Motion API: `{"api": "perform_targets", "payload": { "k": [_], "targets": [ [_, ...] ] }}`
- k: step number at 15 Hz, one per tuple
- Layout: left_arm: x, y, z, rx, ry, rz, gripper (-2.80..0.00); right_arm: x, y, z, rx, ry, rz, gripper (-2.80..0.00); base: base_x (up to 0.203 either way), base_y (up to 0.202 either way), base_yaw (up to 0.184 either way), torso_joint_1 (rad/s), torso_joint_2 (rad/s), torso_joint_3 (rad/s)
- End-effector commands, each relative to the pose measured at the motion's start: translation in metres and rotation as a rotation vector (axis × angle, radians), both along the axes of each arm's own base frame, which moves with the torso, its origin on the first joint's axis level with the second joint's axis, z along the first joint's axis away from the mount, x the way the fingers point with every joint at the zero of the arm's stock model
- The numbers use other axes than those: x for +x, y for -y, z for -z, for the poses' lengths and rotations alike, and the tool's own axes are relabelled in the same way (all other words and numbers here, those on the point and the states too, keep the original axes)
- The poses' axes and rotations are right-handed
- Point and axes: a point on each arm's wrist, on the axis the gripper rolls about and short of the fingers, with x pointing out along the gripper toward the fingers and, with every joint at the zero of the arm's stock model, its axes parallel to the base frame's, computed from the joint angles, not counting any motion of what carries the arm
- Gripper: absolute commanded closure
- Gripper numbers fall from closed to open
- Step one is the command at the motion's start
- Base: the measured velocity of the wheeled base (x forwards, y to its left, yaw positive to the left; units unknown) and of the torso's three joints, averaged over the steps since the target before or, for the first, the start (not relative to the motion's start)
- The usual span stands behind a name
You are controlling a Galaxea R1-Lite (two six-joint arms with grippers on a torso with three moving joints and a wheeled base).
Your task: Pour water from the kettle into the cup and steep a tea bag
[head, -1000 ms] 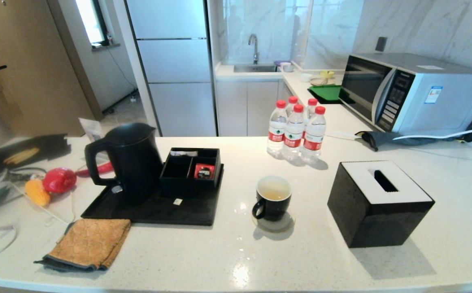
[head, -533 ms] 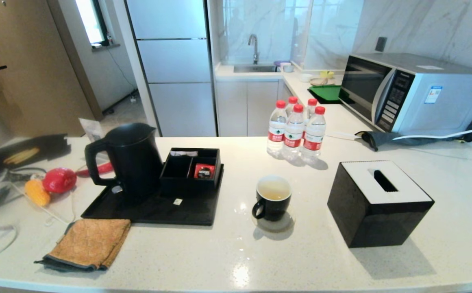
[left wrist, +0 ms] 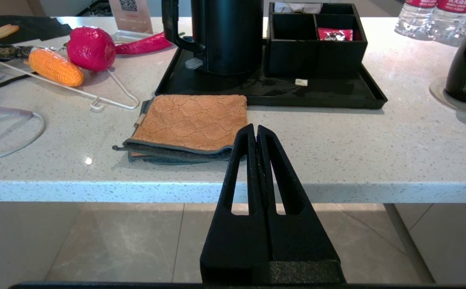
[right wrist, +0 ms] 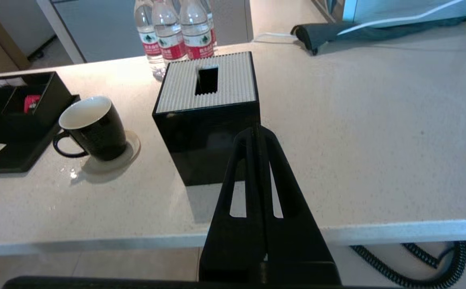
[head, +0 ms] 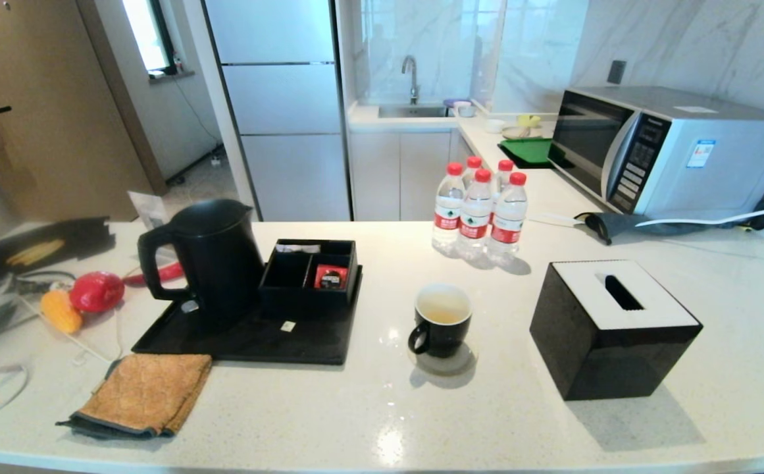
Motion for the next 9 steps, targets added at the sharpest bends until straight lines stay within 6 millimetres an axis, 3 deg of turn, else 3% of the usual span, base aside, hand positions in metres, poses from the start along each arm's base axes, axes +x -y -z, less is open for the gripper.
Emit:
{"api": "perform_targets", "payload": {
  "k": [1,3,7,9],
  "targets": [
    [0.0,0.0,0.0,-0.001,0.0,0.0,0.0,0.002,0.0,0.017,0.0,0.007,-0.002,0.0,0.0,0.0,0.0,0.0,0.0,0.0],
    [0.0,0.0,0.0,-0.001,0.0,0.0,0.0,-0.004,0.0,0.03,-0.02,0.071,-0.008,0.0,0.0,0.0,0.0,0.0,0.0,0.0],
    [0.0,0.0,0.0,-0.001,0.0,0.0,0.0,-0.001,0.001,0.087,-0.178,0.004,0.04,0.0,0.0,0.0,0.0,0.0,0.0,0.0],
    [0.0,0.0,0.0,-0.001,0.0,0.0,0.0,-0.009,0.001,0.094,-0.222,0.047,0.073,0.0,0.0,0.0,0.0,0.0,0.0,0.0]
  ]
}}
